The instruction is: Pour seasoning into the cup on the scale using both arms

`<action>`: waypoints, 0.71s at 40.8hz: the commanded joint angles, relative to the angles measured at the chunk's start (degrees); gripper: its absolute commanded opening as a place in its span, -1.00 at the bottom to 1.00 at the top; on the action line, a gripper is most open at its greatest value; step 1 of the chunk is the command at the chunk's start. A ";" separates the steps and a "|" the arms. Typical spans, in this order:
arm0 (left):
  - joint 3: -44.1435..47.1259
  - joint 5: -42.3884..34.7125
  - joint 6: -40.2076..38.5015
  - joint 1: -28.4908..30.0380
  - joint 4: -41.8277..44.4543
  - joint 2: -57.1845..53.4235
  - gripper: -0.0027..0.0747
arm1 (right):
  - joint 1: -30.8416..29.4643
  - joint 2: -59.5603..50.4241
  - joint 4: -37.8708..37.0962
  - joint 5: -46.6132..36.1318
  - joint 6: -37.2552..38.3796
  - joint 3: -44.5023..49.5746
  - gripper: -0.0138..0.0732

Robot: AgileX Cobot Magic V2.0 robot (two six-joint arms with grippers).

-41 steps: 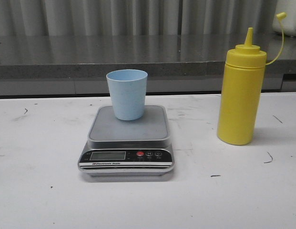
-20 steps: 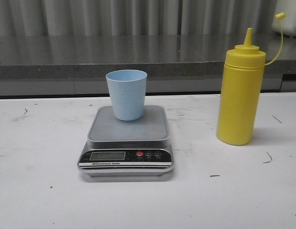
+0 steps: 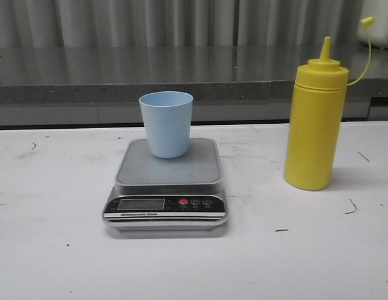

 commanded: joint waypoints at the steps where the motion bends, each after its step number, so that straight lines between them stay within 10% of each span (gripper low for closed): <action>1: 0.88 -4.67 0.00 0.02 -0.56 -1.28 -0.98 | -0.37 -1.12 3.45 -4.79 -3.77 -0.21 -0.96; 29: 0.88 -4.64 0.00 0.02 -0.56 -1.28 -0.98 | -1.33 -1.12 4.92 -5.09 -6.23 -0.21 -0.96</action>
